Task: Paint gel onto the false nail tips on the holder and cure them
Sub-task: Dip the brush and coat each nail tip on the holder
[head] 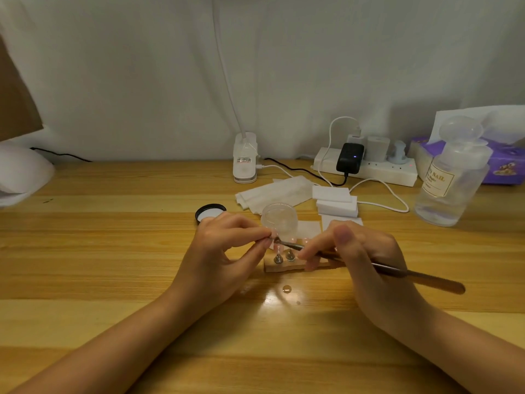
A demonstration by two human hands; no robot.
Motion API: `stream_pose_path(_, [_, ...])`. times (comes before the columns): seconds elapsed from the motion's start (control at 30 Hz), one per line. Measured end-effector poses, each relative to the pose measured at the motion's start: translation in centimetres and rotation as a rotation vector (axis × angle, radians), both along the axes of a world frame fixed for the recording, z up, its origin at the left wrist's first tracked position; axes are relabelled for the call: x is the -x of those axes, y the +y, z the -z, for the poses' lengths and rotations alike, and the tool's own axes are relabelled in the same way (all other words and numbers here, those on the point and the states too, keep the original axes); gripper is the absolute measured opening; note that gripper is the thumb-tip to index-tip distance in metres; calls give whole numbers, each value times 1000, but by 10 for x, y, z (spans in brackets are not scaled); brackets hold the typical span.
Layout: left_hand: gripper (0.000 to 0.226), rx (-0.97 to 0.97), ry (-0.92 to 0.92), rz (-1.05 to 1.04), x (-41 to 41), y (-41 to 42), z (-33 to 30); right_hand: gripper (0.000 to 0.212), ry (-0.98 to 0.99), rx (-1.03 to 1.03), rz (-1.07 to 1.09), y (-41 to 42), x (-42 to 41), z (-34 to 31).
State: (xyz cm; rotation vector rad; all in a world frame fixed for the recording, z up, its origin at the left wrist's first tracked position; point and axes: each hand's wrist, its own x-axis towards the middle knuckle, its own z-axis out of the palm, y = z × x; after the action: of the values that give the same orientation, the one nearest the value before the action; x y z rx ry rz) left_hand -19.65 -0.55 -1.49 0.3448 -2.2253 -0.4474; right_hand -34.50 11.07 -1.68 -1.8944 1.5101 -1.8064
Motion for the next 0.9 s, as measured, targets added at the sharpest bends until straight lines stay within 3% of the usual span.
stream_pose_path(0.1, [15,18,-3,8,1,0,0,51,-79,19,-29,1,0,0])
stream_pose_path(0.27, [14,27,-9,7,1,-1,0,45,33,-33,23,-1,-1,-2])
stream_pose_path(0.4, [14,37,2,11,2,-1,-1,51,-35,-13,-13,2,-1,-2])
stream_pose_path(0.57, [15,17,5,10,1,-1,0,37,-26,5,16,1,-2,-2])
stream_pose_path(0.77, [16,-1,8,7,0,0,0,50,-69,-35,-50,2,-2,-1])
stream_pose_path(0.9, [16,-13,46,50,0,0,-2,40,-33,18,-10,4,2,-2])
